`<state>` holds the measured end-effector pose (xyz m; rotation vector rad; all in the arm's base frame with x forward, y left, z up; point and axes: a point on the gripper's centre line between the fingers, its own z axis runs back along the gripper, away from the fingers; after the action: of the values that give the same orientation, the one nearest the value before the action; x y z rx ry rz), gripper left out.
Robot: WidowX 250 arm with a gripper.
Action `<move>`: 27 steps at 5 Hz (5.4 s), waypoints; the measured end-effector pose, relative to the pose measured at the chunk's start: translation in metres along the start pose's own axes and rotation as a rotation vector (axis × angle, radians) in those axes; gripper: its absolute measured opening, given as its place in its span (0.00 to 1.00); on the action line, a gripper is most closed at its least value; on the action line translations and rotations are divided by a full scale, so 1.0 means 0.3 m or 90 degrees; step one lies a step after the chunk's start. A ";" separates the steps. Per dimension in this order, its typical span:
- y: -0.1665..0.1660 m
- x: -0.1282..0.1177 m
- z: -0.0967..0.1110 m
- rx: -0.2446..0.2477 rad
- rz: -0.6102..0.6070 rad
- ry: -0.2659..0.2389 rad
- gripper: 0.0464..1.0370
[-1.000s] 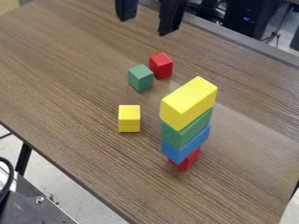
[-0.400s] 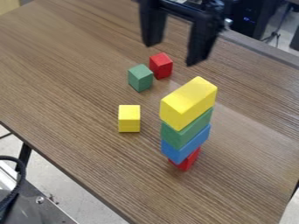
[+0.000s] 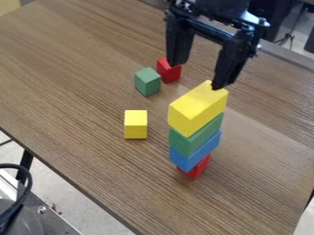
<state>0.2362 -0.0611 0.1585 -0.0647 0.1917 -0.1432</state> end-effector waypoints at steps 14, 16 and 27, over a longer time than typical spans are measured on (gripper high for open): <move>0.148 0.001 0.094 -0.020 0.198 -0.030 0.42; 0.293 -0.048 0.104 -0.040 0.393 -0.016 0.42; 0.724 0.049 -0.180 -0.238 0.965 0.023 0.42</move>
<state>0.2694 0.1485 0.0860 -0.2706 0.2590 1.4068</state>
